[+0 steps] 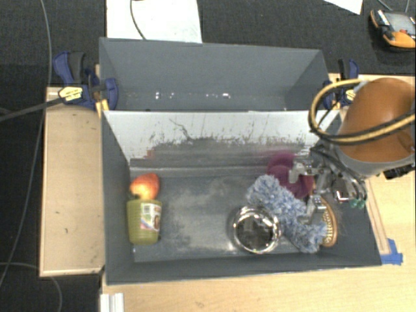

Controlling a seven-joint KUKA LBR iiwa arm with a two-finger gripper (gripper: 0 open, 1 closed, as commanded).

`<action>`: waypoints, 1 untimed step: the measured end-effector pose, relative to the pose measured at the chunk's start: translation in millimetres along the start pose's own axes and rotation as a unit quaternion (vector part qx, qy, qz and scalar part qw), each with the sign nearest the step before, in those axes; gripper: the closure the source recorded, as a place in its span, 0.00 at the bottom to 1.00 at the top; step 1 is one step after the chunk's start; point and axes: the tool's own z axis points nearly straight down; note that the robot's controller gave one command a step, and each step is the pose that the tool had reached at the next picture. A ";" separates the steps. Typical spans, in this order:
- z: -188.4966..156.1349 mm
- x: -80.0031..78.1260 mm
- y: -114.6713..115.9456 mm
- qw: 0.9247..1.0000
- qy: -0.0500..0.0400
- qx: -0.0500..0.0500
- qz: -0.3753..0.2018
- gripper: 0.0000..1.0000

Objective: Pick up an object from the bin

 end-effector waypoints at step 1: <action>0.0 0.0 0.0 1.000 0.000 0.000 0.000 0.00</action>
Offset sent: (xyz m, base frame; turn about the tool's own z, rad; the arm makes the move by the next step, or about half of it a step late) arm -0.0066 0.0053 -0.0036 -0.1190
